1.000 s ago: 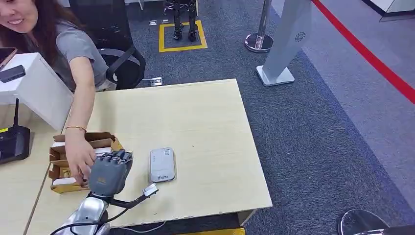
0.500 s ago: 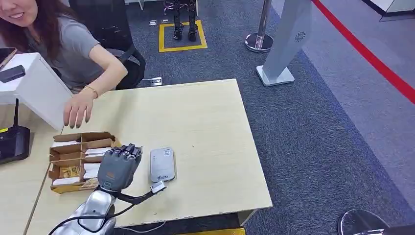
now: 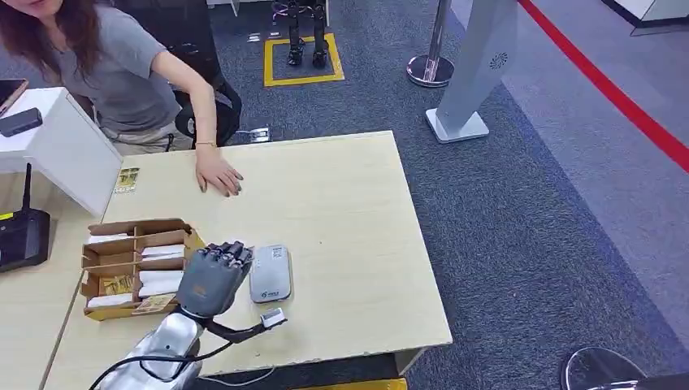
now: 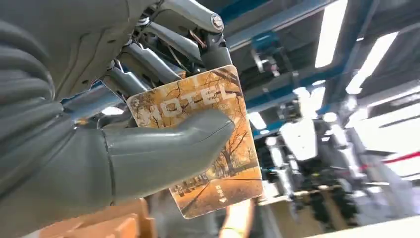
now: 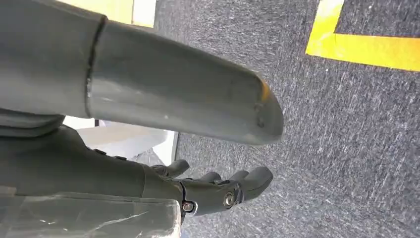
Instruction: Pass the card to the sensor for recognition and then transmit it.
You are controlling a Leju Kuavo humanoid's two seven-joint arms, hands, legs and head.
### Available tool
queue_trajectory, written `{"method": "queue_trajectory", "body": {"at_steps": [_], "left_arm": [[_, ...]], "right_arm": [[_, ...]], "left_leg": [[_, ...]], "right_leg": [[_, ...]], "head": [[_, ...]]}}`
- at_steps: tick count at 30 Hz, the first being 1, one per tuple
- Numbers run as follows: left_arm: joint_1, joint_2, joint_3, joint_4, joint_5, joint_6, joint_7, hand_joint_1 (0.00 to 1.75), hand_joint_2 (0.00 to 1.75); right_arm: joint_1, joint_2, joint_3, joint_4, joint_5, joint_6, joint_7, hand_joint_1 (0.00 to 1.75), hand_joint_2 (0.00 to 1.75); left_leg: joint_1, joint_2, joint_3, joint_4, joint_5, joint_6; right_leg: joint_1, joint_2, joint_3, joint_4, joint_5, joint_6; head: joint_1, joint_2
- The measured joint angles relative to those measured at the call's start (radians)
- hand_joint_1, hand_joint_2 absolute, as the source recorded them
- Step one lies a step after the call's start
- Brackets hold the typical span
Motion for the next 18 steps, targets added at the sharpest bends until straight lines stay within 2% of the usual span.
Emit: {"method": "queue_trajectory", "body": {"at_steps": [3,6,18], "left_arm": [[0.000,-0.021,0.011,0.018,-0.004,0.000,-0.039,1.75,1.75],[0.000,-0.032,0.019,0.035,-0.006,0.000,-0.051,1.75,1.75],[-0.015,-0.048,0.021,0.088,-0.010,0.000,-0.033,1.75,1.75]], "right_arm": [[-0.004,0.000,0.008,0.001,0.000,0.005,0.000,0.00,0.00],[-0.007,0.000,0.016,0.001,0.000,0.005,0.001,0.00,0.00],[-0.015,0.000,0.026,0.001,0.000,0.008,0.003,0.00,0.00]], "left_leg": [[0.000,0.000,0.000,0.000,0.000,0.000],[0.000,0.000,0.000,0.000,0.000,0.000],[0.000,0.000,0.000,0.000,0.000,0.000]], "right_leg": [[0.000,0.000,0.000,0.000,0.000,0.000],[0.000,0.000,0.000,0.000,0.000,0.000],[0.000,0.000,0.000,0.000,0.000,0.000]], "head": [[0.000,0.000],[0.000,0.000],[0.000,0.000]]}}
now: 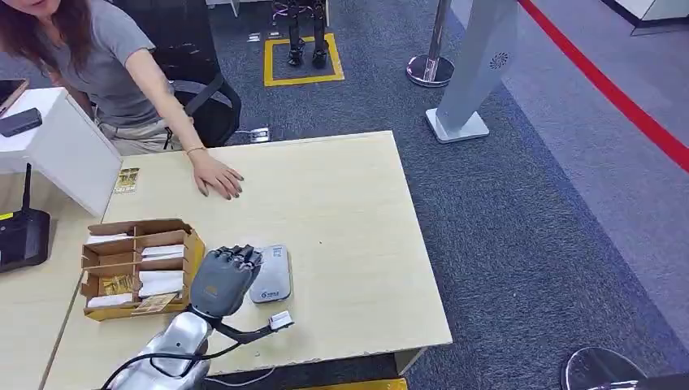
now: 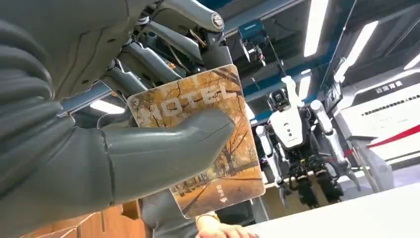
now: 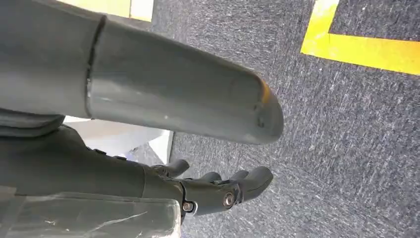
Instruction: Pass the card to the sensor for recognition and then transmit it.
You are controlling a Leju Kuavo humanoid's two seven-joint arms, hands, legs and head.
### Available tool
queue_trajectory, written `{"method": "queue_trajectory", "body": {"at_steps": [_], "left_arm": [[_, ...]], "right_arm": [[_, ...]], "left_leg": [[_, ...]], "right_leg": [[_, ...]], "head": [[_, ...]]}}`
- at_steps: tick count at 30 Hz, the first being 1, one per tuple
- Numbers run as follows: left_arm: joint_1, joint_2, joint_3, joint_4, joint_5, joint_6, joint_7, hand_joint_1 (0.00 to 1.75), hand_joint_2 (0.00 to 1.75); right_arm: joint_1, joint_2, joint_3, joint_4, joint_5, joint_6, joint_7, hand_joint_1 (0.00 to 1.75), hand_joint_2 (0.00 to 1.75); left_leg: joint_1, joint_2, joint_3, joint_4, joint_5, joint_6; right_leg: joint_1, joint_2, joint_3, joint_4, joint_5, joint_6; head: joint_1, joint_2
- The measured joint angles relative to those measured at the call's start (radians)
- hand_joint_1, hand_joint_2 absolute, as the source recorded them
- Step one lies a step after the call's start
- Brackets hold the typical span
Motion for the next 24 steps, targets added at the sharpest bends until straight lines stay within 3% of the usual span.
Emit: {"method": "queue_trajectory", "body": {"at_steps": [5,17,24], "left_arm": [[-0.004,0.001,0.000,0.025,0.041,0.000,-0.028,1.75,1.75],[0.002,-0.024,0.001,0.070,0.013,0.000,-0.114,1.75,1.75],[0.005,-0.041,0.000,0.083,0.009,0.000,-0.128,1.75,1.75]], "right_arm": [[-0.003,0.000,0.015,0.001,-0.004,0.001,0.006,0.00,0.00],[-0.011,0.000,0.028,0.001,-0.002,0.012,0.006,0.00,0.00],[-0.015,0.000,0.040,0.001,-0.002,0.011,0.006,0.00,0.00]], "left_leg": [[0.000,0.000,0.000,0.000,0.000,0.000],[0.000,0.000,0.000,0.000,0.000,0.000],[0.000,0.000,0.000,0.000,0.000,0.000]], "right_leg": [[0.000,0.000,0.000,0.000,0.000,0.000],[0.000,0.000,0.000,0.000,0.000,0.000],[0.000,0.000,0.000,0.000,0.000,0.000]], "head": [[0.000,0.000],[0.000,0.000],[0.000,0.000]]}}
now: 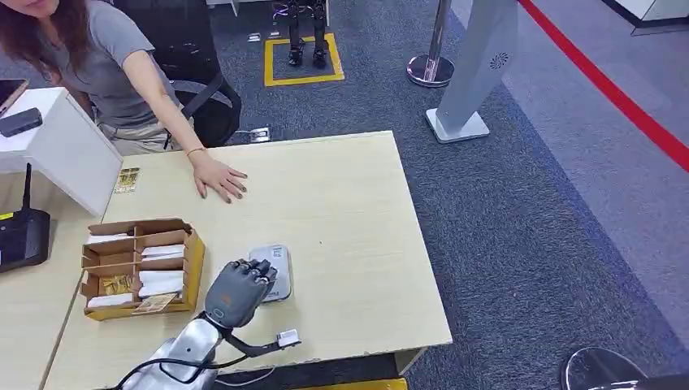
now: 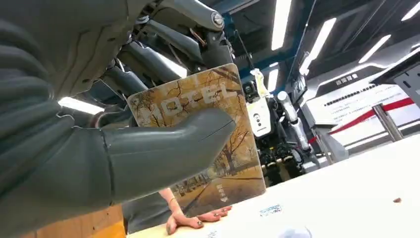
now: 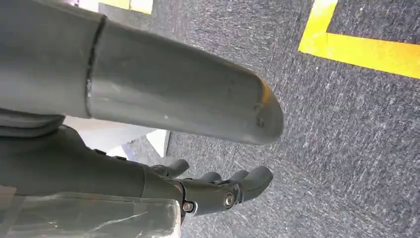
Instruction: Pass the card to the sensor for recognition and then transmit it.
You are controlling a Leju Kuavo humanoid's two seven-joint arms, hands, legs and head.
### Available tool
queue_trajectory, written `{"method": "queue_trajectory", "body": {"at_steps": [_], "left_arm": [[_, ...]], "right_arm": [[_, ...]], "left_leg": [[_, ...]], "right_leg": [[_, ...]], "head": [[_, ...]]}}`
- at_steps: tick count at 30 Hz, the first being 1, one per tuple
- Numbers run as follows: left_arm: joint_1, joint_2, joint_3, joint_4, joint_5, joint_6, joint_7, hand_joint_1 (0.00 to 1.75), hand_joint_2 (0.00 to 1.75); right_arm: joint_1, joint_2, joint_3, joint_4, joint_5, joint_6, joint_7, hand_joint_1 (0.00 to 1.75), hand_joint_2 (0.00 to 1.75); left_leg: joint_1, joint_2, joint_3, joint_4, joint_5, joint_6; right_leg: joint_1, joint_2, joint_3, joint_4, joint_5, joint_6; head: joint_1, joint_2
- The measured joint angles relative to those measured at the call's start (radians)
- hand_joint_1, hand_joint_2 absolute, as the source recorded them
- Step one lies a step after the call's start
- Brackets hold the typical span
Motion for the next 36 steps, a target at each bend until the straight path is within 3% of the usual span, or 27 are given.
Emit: {"method": "queue_trajectory", "body": {"at_steps": [10,17,36], "left_arm": [[0.004,-0.014,0.002,0.042,0.022,0.000,-0.039,1.75,1.75],[-0.017,-0.018,-0.025,0.106,0.097,0.000,0.004,1.75,1.75],[-0.023,-0.026,-0.029,0.137,0.059,0.000,-0.018,1.75,1.75]], "right_arm": [[-0.002,0.000,0.001,0.000,0.000,-0.001,0.000,0.00,0.00],[-0.007,0.000,0.024,0.000,-0.027,-0.002,0.002,0.00,0.00],[-0.013,0.000,0.042,0.000,-0.027,-0.002,0.002,0.00,0.00]], "left_leg": [[0.000,0.000,0.000,0.000,0.000,0.000],[0.000,0.000,0.000,0.000,0.000,0.000],[0.000,0.000,0.001,0.000,0.000,0.000]], "right_leg": [[0.000,0.000,0.000,0.000,0.000,0.000],[0.000,0.000,0.000,0.000,0.000,0.000],[0.000,0.000,0.001,0.000,0.000,0.000]], "head": [[0.000,0.000],[0.000,0.000],[0.000,0.000]]}}
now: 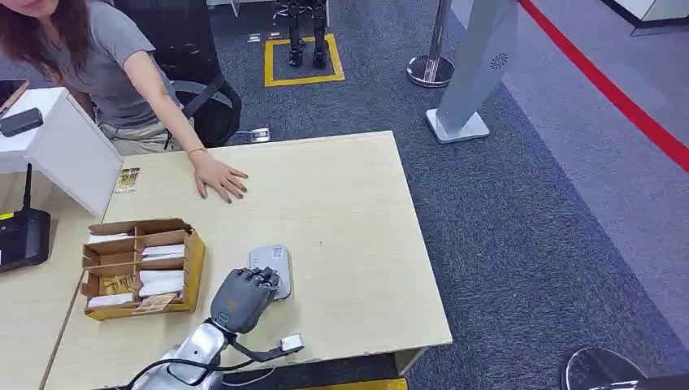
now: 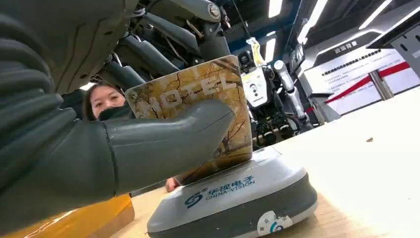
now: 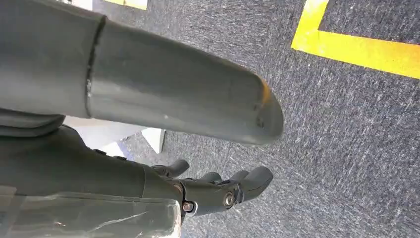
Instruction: Pass the card to the sensor for recognition and then transmit it.
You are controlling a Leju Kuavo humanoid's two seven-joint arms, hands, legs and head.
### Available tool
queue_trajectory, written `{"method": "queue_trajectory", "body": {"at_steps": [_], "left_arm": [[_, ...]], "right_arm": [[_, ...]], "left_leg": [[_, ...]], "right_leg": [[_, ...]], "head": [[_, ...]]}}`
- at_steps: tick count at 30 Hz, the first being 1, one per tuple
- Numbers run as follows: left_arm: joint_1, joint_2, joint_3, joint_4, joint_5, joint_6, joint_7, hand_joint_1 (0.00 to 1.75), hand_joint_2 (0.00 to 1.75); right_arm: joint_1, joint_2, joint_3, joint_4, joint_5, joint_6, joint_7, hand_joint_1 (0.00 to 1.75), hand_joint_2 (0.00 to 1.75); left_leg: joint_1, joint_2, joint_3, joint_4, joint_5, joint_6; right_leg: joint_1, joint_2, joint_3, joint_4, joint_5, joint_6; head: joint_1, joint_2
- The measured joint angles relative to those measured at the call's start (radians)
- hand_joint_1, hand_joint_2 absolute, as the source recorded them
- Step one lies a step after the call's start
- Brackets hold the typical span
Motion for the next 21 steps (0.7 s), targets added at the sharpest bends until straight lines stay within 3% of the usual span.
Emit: {"method": "queue_trajectory", "body": {"at_steps": [3,5,7,11,15,21], "left_arm": [[0.000,0.000,0.000,0.000,-0.006,0.000,0.000,1.75,1.75],[0.000,0.007,0.005,-0.029,-0.059,0.000,0.044,1.75,1.75],[-0.026,0.086,0.006,-0.213,-0.063,0.000,0.150,1.75,1.75],[-0.066,0.160,0.012,-0.351,-0.066,0.000,0.203,1.75,1.75],[-0.074,0.206,0.056,-0.427,-0.066,0.000,0.216,1.75,1.75],[-0.074,0.230,0.122,-0.464,-0.066,0.000,0.208,1.75,1.75]], "right_arm": [[0.000,0.000,0.002,0.000,0.000,0.000,0.000,0.00,0.00],[0.000,0.000,0.007,0.000,-0.002,0.002,0.000,0.00,0.00],[0.002,0.000,0.007,0.000,-0.012,0.001,-0.002,0.00,0.00],[0.006,0.000,0.007,0.000,-0.018,0.000,-0.008,0.00,0.00],[0.014,0.000,0.007,0.000,-0.027,-0.002,-0.008,0.00,0.00],[0.019,0.000,0.007,0.000,-0.030,-0.003,-0.008,0.00,0.00]], "left_leg": [[0.000,0.000,0.000,0.000,0.000,0.000],[0.000,0.000,0.000,0.000,0.000,0.000],[0.001,0.000,0.000,0.000,0.000,0.000],[0.001,0.000,0.000,0.000,0.000,0.000],[0.001,0.000,0.000,0.000,0.000,0.000],[0.000,0.000,0.000,0.000,0.000,0.000]], "right_leg": [[0.000,0.000,0.000,0.000,0.000,0.000],[0.000,0.000,0.000,0.000,0.000,0.000],[0.000,0.000,0.000,0.000,0.000,0.000],[0.001,0.000,0.000,0.001,0.000,0.000],[0.001,0.000,0.000,0.001,0.000,0.000],[0.000,0.000,0.000,0.001,0.000,0.000]], "head": [[0.000,0.000],[0.000,0.000],[0.000,0.000],[0.000,0.000],[0.000,0.000],[0.000,0.000]]}}
